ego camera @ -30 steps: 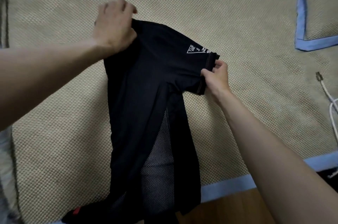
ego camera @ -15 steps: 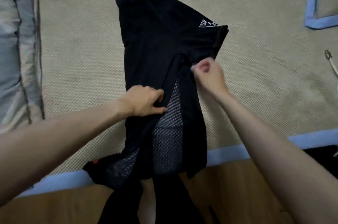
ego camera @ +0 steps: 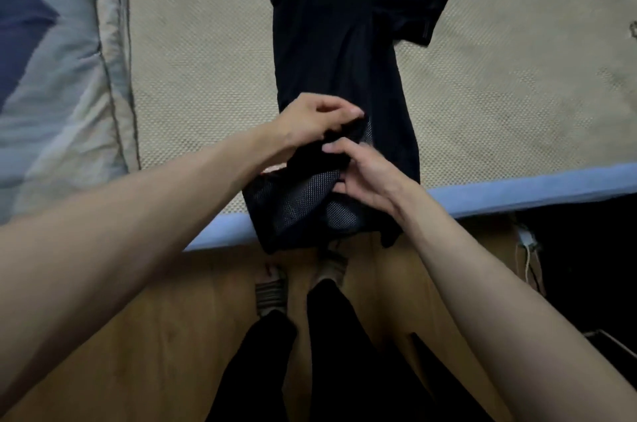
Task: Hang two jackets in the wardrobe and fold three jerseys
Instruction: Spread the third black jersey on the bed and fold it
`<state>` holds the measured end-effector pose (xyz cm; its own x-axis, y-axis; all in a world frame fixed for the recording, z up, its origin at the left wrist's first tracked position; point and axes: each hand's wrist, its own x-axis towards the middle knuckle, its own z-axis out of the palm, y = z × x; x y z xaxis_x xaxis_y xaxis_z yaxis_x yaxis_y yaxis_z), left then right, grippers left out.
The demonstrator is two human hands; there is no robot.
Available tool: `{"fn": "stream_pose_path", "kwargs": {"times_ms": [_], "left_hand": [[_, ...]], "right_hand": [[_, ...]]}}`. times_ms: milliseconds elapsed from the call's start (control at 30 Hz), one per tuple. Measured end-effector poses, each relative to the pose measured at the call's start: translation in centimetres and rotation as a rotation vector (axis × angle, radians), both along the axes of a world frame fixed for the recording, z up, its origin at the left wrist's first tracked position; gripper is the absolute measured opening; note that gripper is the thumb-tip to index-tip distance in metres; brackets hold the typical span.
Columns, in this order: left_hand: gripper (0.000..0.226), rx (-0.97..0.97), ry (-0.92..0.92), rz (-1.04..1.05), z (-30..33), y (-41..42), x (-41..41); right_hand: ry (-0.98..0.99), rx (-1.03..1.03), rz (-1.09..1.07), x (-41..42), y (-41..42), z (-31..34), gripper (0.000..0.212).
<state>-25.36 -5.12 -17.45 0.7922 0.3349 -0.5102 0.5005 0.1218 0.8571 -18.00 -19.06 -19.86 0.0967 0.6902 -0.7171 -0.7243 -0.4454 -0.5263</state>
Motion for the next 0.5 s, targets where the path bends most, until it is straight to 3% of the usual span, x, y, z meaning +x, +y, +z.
{"fn": "stream_pose_path", "kwargs": {"times_ms": [100, 167, 267, 367, 467, 500], "left_hand": [[0.025, 0.128, 0.104, -0.072, -0.2, 0.3, -1.0], [0.030, 0.214, 0.236, -0.173, -1.2, 0.4, -3.0], [0.023, 0.394, 0.449, -0.594, -2.4, -0.8, -6.3], [0.007, 0.522, 0.404, -0.703, -2.5, -2.7, -7.9], [0.006, 0.598, 0.249, -0.677, -1.7, -5.5, -7.7], [0.007, 0.515, 0.216, -0.642, -1.2, -6.7, -7.4]], "right_hand": [[-0.189, -0.194, -0.232, -0.5, -1.2, -0.4, 0.020], [-0.242, -0.294, -0.260, 0.1, -2.4, -1.3, 0.023], [-0.251, -0.303, -0.238, 0.6, -3.8, -2.4, 0.025], [-0.269, -0.296, -0.188, 0.5, -4.5, -2.2, 0.012], [-0.402, -0.364, -0.115, -0.1, -4.8, -2.4, 0.055], [-0.467, -0.382, -0.079, -0.2, -5.0, -2.5, 0.046]]}}
